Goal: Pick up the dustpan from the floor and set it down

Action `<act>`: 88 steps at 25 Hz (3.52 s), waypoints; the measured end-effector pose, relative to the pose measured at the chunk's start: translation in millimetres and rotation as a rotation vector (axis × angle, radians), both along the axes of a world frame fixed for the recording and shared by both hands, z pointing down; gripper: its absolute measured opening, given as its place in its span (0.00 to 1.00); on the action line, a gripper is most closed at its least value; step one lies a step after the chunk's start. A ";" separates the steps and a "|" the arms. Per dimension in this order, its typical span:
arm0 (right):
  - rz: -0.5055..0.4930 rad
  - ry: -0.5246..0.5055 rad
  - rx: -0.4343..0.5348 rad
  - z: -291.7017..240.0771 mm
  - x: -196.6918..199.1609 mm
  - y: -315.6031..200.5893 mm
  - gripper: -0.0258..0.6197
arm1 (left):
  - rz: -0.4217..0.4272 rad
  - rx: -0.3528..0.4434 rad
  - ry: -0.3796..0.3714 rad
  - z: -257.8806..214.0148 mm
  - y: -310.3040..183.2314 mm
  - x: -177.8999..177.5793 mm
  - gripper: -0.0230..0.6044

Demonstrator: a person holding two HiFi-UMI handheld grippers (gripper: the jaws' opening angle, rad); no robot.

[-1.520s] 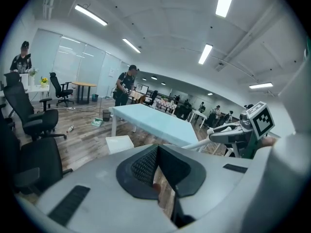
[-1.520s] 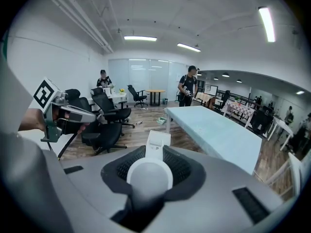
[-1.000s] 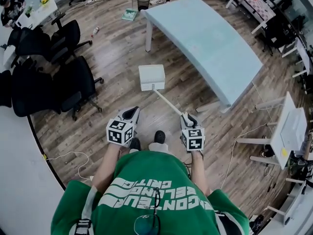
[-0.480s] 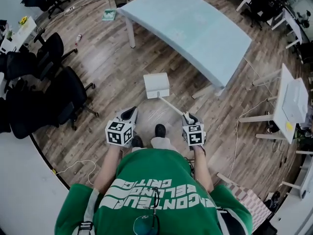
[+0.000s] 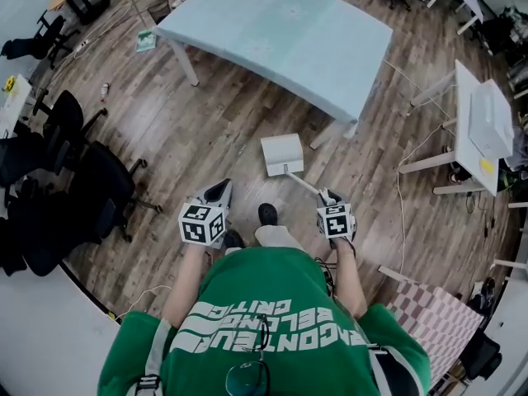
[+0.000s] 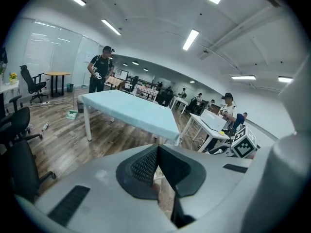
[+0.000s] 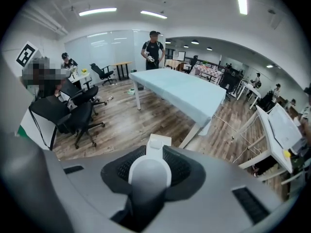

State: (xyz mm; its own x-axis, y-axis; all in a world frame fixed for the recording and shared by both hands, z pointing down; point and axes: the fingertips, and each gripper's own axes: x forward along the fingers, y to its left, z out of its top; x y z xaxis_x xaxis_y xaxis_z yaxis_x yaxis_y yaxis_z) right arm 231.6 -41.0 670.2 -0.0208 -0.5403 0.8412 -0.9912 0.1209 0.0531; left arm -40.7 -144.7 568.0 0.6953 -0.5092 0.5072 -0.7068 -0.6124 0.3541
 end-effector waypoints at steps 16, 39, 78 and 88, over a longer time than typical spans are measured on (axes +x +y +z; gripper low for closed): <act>0.306 -0.031 -0.098 41.7 110.2 84.6 0.22 | 0.290 -0.026 -0.004 8.9 1.8 152.7 0.03; 0.441 -0.067 -0.202 99.3 183.3 101.1 0.22 | 0.539 -0.037 -0.067 30.3 17.5 259.0 0.03; 0.348 -0.131 -0.365 173.8 204.7 -8.7 0.22 | 0.322 -0.121 -0.119 53.7 -34.5 210.8 0.03; 0.419 -0.183 -0.295 152.1 201.0 3.1 0.35 | 0.353 -0.101 -0.095 43.6 -41.8 192.6 0.03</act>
State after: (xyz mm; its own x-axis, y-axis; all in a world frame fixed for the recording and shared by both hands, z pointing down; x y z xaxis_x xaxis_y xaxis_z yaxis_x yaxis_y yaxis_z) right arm 432.6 -37.8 822.3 -0.0151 -0.2754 0.9612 -0.9476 -0.3027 -0.1017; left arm 151.8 -186.5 611.7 0.7667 -0.1904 0.6131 -0.4909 -0.7894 0.3687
